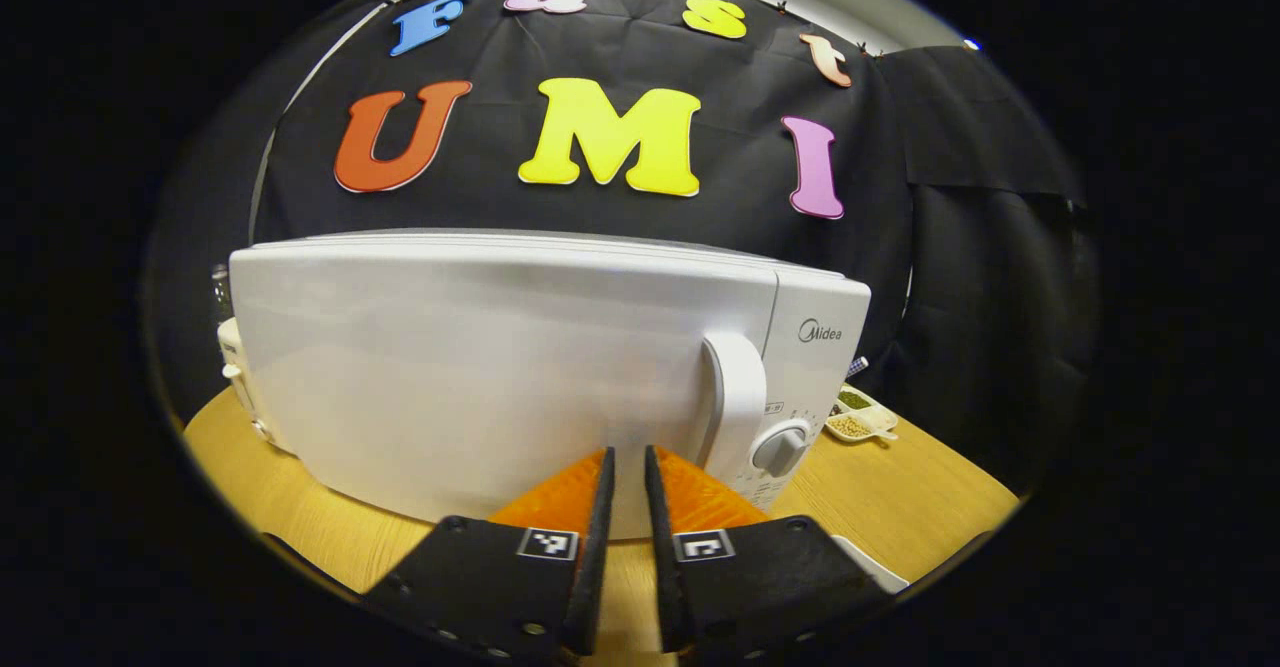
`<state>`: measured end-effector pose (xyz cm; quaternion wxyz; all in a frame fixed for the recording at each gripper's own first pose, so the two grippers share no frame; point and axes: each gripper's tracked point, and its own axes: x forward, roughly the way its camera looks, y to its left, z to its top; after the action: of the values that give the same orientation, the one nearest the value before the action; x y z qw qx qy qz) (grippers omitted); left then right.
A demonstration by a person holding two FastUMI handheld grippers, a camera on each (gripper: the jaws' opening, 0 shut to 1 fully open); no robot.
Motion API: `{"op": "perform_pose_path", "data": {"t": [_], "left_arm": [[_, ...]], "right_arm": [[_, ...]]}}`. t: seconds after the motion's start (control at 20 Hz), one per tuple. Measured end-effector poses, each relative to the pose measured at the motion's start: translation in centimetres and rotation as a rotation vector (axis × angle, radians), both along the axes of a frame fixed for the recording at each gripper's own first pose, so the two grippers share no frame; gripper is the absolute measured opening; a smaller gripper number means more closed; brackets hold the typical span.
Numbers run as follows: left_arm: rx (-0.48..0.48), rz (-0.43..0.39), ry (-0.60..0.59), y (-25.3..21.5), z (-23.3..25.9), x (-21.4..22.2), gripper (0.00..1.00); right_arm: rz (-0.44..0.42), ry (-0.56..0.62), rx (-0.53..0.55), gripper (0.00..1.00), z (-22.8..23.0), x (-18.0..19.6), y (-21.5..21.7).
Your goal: Open the microwave oven with the left hand, put the food in, and close the microwave oven.
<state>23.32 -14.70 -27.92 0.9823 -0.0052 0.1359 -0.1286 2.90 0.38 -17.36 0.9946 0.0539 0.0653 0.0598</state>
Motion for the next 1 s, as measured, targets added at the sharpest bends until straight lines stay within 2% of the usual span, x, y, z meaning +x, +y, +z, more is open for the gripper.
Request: {"op": "perform_pose_path", "data": {"t": [0.05, 0.1, 0.15, 0.55, 0.6, 0.65, 0.7, 0.8, 0.85, 1.0], "left_arm": [[0.038, 0.058, -0.021, 1.6, 0.9, -0.6, 0.48], [0.056, 0.091, -0.034, 2.5, 1.4, -1.2, 0.75], [0.060, 0.106, -0.045, 3.2, 2.5, -2.3, 0.95], [0.007, 0.118, -0.113, 6.2, 10.7, -12.1, 0.93], [-0.010, 0.114, -0.120, 6.5, 11.8, -13.7, 0.94], [-0.025, 0.116, -0.132, 6.8, 13.0, -14.9, 0.94], [-0.032, 0.111, -0.144, 7.1, 14.1, -16.2, 0.94], [-0.010, 0.116, -0.179, 8.1, 16.5, -18.7, 0.94], [0.017, 0.123, -0.204, 8.7, 17.7, -19.7, 0.93], [0.069, 0.151, -0.273, 10.1, 21.8, -22.9, 0.94]], "right_arm": [[-0.005, 0.001, -0.007, 1.00, 0.1, -0.5, -0.1], [-0.008, -0.002, -0.013, 1.00, 0.2, -1.0, -0.1], [-0.009, -0.005, -0.019, 1.00, 0.5, -1.5, 0.0], [-0.026, -0.077, -0.050, 1.00, 4.0, -4.6, 0.3], [-0.031, -0.085, -0.054, 0.90, 4.4, -4.9, 0.3], [-0.037, -0.093, -0.060, 1.00, 5.0, -5.3, 0.2], [-0.049, -0.107, -0.061, 1.00, 5.6, -5.7, -0.1], [-0.085, -0.127, -0.049, 1.00, 6.9, -6.5, -0.9], [-0.099, -0.130, -0.043, 0.90, 7.4, -6.9, -1.3], [-0.094, -0.160, -0.022, 0.90, 9.6, -7.7, -1.4]]}}
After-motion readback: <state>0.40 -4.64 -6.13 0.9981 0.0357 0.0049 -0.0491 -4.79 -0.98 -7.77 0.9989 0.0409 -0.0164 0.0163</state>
